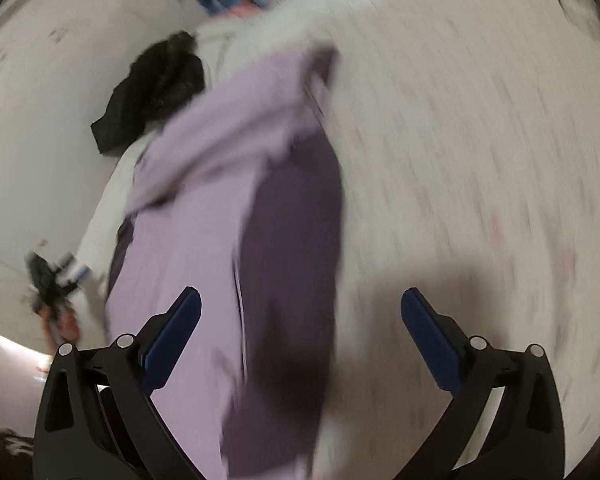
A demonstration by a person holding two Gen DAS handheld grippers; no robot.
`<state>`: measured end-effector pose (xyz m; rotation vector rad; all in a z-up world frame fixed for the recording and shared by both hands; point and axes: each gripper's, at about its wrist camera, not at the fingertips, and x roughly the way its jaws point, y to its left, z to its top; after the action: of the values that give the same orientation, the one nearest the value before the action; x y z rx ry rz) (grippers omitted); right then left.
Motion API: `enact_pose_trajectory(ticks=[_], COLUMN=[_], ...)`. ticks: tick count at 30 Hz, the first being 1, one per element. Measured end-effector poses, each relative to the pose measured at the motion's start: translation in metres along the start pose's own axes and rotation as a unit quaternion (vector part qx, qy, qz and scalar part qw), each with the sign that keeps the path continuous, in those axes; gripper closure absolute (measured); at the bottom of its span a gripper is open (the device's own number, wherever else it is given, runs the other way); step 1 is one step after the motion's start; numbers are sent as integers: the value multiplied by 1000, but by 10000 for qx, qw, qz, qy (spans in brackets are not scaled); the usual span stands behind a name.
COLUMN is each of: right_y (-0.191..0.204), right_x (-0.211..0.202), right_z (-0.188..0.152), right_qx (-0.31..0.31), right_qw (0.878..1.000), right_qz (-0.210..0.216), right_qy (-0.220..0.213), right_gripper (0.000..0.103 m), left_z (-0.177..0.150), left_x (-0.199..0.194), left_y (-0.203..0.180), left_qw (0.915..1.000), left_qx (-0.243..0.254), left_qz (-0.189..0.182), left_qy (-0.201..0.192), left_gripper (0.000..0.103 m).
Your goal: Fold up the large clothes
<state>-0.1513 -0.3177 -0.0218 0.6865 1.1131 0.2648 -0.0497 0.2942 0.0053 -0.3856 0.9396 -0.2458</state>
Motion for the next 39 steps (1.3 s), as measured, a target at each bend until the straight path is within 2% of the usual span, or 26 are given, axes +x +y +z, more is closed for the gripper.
enact_pose_trajectory(ticks=[1, 4, 6, 9, 12, 15, 17, 18, 20, 21, 22, 23, 24, 25, 27, 29, 30, 33, 36, 39], right_y=[-5, -3, 5, 22, 40, 57, 63, 66, 74, 76, 74, 75, 77, 81, 96, 114, 124, 153, 182, 175], right_x=[-2, -4, 1, 12, 19, 27, 30, 30, 27, 20, 19, 14, 11, 8, 6, -9, -19, -64, -105, -137], right_z=[-13, -62, -81, -104, -116, -130, -135, -138, -137, -138, -139, -138, -137, -136, -125, -111, -103, -74, -62, -77], right_qx=[68, 156, 175, 22, 26, -176, -160, -193, -267, -284, -274, -247, -192, -169, -237, -313, -390, -657, -850, -975], right_qw=[9999, 9968, 9935, 9871, 9773, 9738, 9723, 9736, 9770, 9804, 9825, 9850, 9859, 9866, 9863, 9843, 9818, 9710, 9650, 9662], right_qz=[74, 605, 809, 951, 1212, 859, 928, 912, 951, 995, 1025, 1071, 1202, 1307, 1517, 1724, 1861, 2194, 2236, 2138], right_qy=[121, 498, 782, 1291, 1737, 2098, 2139, 2085, 1890, 1676, 1532, 1329, 1152, 963, 605, 209, -19, -679, -1073, -1059], right_gripper=[6, 6, 6, 6, 6, 6, 6, 10, 27, 42, 65, 72, 76, 79, 83, 84, 85, 85, 85, 85], left_z=[-17, -66, -92, -118, -137, -145, -145, -147, -148, -147, -148, -149, -149, -147, -140, -121, -114, -79, -67, -81], left_x=[-7, -20, -23, -12, 6, 15, 15, 16, 15, 13, 11, 9, 7, 1, -14, -41, -48, -91, -128, -145], left_y=[12, 45, 62, 73, 74, 70, 65, 60, 51, 47, 41, 36, 32, 27, 21, 8, 2, -29, -57, -70], left_qw=[9998, 9956, 9908, 9840, 9812, 9763, 9745, 9741, 9749, 9754, 9757, 9757, 9765, 9773, 9805, 9835, 9840, 9848, 9832, 9808], left_qx=[-88, -535, -840, -1019, -855, -697, -624, -523, -349, -305, -292, -291, -260, -253, -415, -617, -646, -573, -268, 3], left_qz=[30, -321, -515, -734, -335, -363, -528, -484, -314, -236, -198, -173, -138, -122, -335, -796, -898, -1392, -1675, -1781], left_qy=[189, 699, 924, 1266, 1695, 2016, 2089, 2144, 2178, 2171, 2161, 2164, 2135, 2098, 1889, 1503, 1396, 862, 667, 798], left_gripper=[7, 7, 7, 7, 7, 7, 7, 7, 8, 11, 24, 41, 52, 69, 83, 86, 86, 86, 86, 86])
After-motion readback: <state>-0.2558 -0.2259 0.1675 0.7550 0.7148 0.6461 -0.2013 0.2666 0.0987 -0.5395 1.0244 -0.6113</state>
